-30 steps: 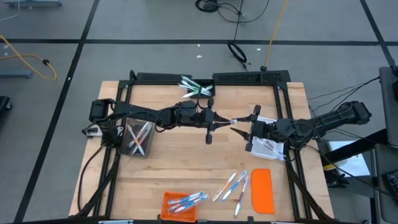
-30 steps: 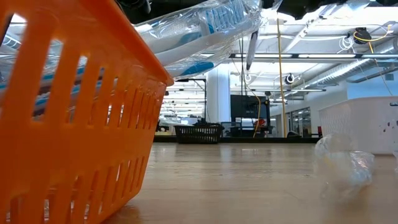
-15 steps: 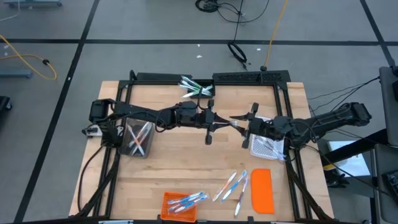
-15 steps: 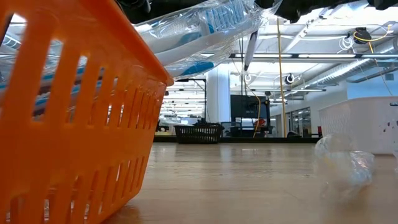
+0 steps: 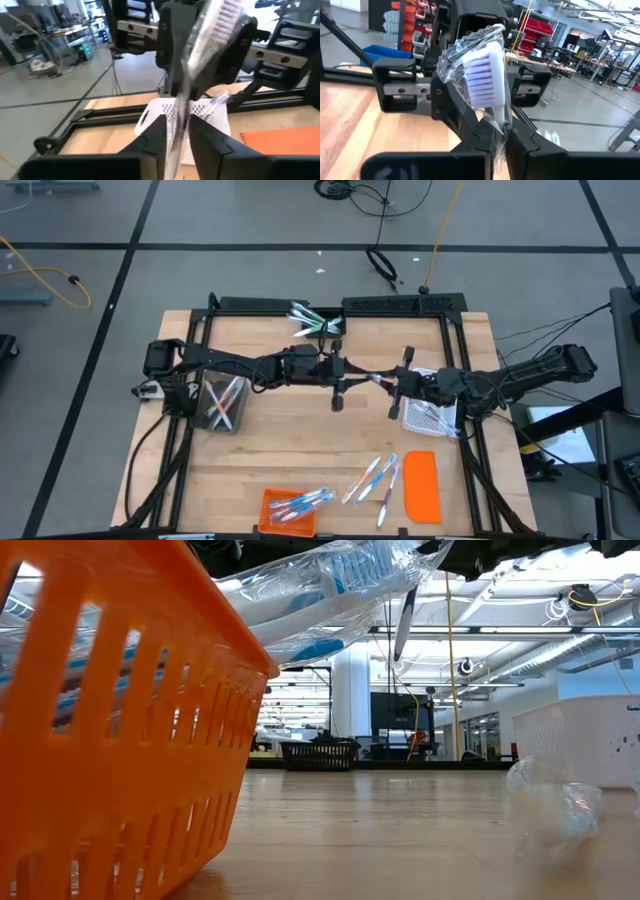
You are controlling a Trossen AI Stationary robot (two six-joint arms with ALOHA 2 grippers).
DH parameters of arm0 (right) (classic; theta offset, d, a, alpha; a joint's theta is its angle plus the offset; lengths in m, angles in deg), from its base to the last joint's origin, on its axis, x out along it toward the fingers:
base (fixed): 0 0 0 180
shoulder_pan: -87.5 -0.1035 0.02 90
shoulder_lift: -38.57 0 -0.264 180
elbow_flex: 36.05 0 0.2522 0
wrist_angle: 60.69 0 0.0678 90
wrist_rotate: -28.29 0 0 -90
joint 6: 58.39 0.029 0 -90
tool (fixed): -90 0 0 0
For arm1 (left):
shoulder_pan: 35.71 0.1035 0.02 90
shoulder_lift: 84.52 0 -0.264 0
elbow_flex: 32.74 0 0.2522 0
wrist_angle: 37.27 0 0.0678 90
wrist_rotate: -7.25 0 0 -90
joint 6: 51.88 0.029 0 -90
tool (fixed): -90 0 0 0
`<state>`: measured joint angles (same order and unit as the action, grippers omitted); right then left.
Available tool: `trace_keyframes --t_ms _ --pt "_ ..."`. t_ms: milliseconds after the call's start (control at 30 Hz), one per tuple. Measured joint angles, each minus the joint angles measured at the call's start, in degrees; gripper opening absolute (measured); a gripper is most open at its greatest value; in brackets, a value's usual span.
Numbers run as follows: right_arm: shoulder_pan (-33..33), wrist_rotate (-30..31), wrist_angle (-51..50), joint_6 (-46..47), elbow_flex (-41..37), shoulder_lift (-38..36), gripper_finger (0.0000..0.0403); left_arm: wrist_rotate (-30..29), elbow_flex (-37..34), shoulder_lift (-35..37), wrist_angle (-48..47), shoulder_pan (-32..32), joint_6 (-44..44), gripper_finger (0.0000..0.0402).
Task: Pick & Place Toothbrushes
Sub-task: Put the purple toothbrush into the white bin
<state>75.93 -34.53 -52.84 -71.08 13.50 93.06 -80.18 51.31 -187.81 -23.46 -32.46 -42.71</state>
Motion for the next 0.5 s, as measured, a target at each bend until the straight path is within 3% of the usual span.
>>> trace_keyframes --t_ms 267,500 --pt "-1.2 5.0 -8.8 2.9 0.0 -5.7 0.0010 -1.7 0.0 0.0 -3.1 0.2 1.6 0.0145" --pt "-4.5 11.8 -23.5 10.3 0.0 -14.7 0.0010 -1.7 0.0 0.0 -6.7 0.2 1.6 0.0165"
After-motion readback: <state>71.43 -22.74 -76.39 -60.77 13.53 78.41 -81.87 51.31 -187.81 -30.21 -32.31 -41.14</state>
